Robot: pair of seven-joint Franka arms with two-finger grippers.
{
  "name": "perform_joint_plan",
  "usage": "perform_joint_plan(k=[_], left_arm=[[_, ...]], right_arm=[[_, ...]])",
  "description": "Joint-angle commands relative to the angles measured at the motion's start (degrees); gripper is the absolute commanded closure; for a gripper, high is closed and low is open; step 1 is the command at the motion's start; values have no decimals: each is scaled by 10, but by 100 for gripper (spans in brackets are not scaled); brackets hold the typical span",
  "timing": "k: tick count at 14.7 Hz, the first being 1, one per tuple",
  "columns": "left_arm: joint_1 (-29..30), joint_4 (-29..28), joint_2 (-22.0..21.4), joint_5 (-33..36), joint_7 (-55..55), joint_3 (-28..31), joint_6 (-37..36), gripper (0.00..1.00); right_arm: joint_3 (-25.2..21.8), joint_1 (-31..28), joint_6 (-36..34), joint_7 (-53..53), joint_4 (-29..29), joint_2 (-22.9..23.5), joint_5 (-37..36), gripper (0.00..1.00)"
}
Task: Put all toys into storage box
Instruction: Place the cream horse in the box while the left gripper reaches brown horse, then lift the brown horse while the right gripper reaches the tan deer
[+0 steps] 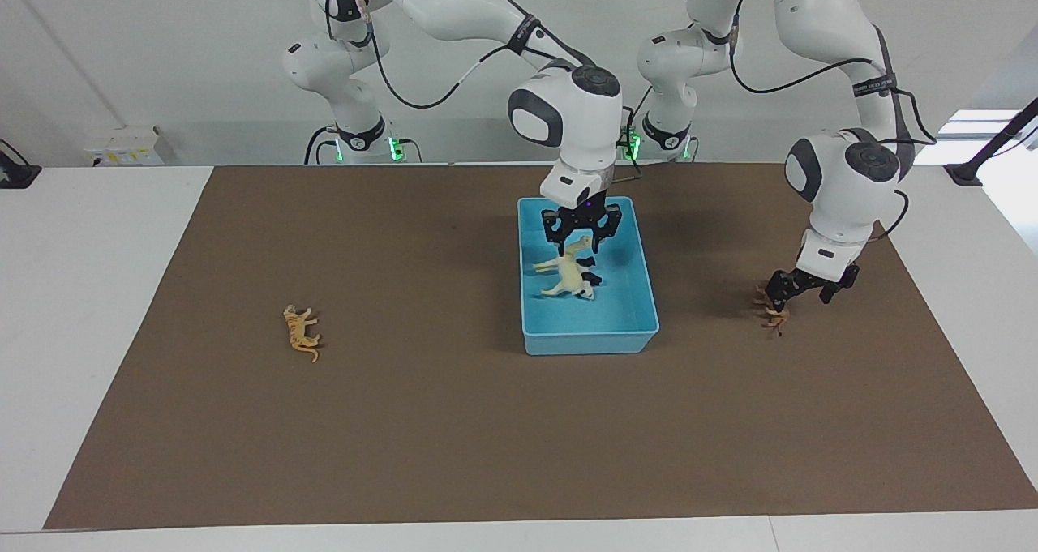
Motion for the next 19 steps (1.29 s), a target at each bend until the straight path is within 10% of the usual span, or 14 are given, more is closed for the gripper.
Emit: perform_joint_plan(k=[1, 7, 11, 14, 19], left_arm=[[-1, -5, 36, -4, -15, -2, 42, 0], [-5, -6, 49, -4, -20, -1, 47, 0], [-6, -21, 43, -4, -22, -1, 23, 69], [-21, -13, 44, -4, -63, -1, 11, 87], [-50, 119, 54, -35, -103, -3, -136, 91]], right_arm=[[-3, -11, -52, 13, 38, -7, -6, 0], [-3, -140, -109, -165, 31, -68, -5, 0], [-1, -267, -94, -366, -9, -80, 0, 0], [-2, -364, 1, -478, -117, -112, 67, 0], [-3, -440, 156, -566, -297, -150, 71, 0]])
